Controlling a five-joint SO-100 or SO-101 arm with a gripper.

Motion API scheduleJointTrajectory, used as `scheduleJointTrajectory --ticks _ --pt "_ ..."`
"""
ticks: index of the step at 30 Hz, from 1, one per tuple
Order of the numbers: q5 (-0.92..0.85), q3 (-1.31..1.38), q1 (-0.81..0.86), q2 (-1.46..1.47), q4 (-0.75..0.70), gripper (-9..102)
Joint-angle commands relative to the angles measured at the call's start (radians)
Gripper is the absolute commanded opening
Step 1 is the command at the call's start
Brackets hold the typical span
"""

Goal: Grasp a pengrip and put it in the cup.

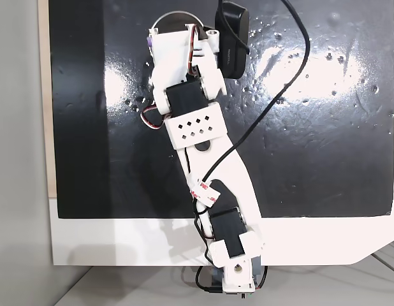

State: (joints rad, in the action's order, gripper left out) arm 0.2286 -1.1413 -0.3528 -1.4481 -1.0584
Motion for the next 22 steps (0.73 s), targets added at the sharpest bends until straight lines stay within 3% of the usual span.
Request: scheduleJointTrajectory --ticks 1,6,22 --pt "-0.018 0.051 -0.002 -0.034 -0.003 13" --pt "-0.051 0.046 0.006 -0.043 -0.012 31" --pt "-0.054 0.025 0.012 -0.057 -0.021 31"
